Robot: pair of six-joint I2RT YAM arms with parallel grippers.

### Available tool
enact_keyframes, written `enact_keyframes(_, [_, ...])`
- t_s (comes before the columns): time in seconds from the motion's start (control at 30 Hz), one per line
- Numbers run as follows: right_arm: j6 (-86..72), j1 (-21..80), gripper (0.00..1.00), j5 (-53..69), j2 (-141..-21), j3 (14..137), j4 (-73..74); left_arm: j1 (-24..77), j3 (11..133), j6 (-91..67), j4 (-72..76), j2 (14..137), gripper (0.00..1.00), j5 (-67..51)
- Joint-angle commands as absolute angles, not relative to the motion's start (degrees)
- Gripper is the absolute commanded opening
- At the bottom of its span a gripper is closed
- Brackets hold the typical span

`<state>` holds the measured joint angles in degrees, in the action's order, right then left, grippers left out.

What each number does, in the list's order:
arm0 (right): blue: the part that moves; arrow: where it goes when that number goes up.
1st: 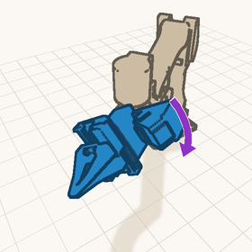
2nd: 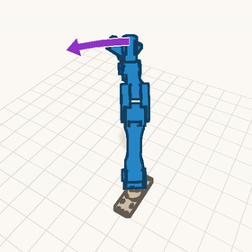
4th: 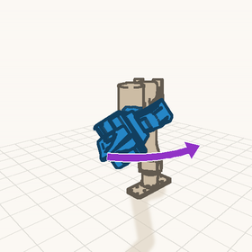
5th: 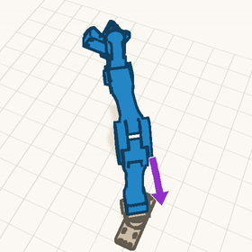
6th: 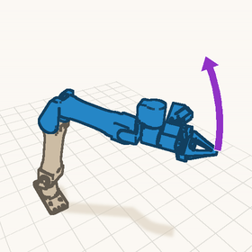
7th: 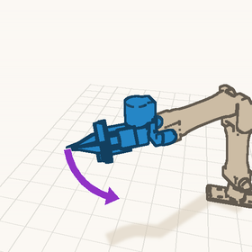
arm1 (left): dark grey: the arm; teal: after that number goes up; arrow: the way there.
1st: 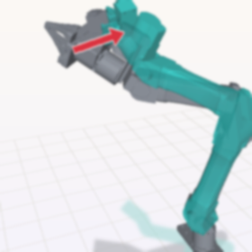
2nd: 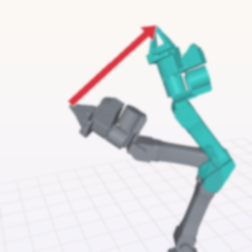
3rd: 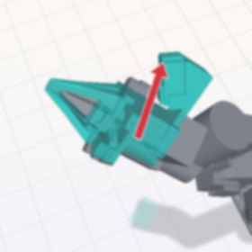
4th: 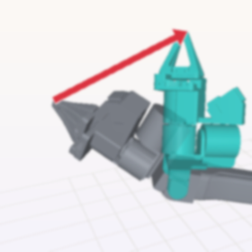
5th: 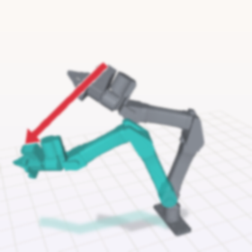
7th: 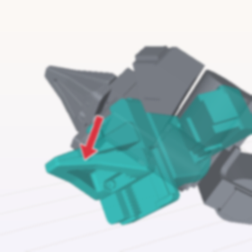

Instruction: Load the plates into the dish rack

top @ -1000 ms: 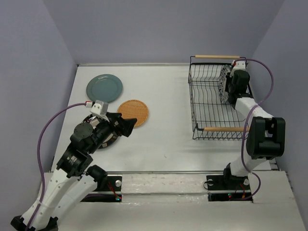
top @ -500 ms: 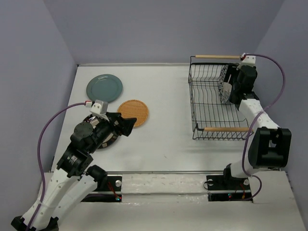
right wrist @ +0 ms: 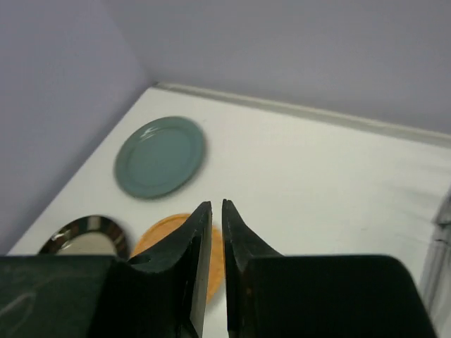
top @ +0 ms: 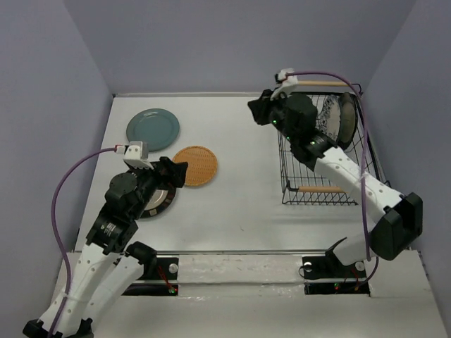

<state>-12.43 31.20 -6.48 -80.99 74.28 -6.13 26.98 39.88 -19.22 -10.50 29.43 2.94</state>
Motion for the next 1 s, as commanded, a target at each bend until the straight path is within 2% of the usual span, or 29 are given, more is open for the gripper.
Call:
enact_keyframes(0.0, [-20.64,38.13,0.14,-0.98,-90.68,80.58,-0.18,23.47,40.43,-20.04,-8.0,25.4,0.99,7.47])
enact_keyframes(0.1, [-24.07,42.79,0.15,-0.53,-96.66,84.46,2.2,22.07,40.34,-20.13,-7.65,25.14,0.99,6.6])
enact_keyframes(0.13, [-24.95,44.37,0.28,-1.22,-100.33,85.77,2.37,21.89,40.34,-20.13,-7.65,25.4,0.99,6.33])
enact_keyframes(0.2, [-28.71,44.99,0.42,-1.67,-103.61,86.66,2.81,21.62,40.25,-20.13,-7.38,25.66,0.99,5.8])
enact_keyframes(0.23, [-29.7,45.0,0.53,-2.8,-106.32,87.27,2.81,21.62,40.17,-20.13,-7.3,25.75,0.99,5.54])
enact_keyframes(0.3, [-32.15,45.0,0.59,-3.95,-108.62,87.63,2.81,21.71,40.17,-20.13,-7.21,25.84,0.99,4.49])
enact_keyframes(0.73, [-36.82,44.38,0.6,-4.75,-117.86,86.23,4.75,21.62,39.9,-19.6,-6.42,25.22,0.99,0.79])
enact_keyframes(0.97, [-40.16,44.38,0.54,-1.93,-120.41,83.77,3.78,21.71,39.81,-19.6,-6.33,24.87,0.99,0.26])
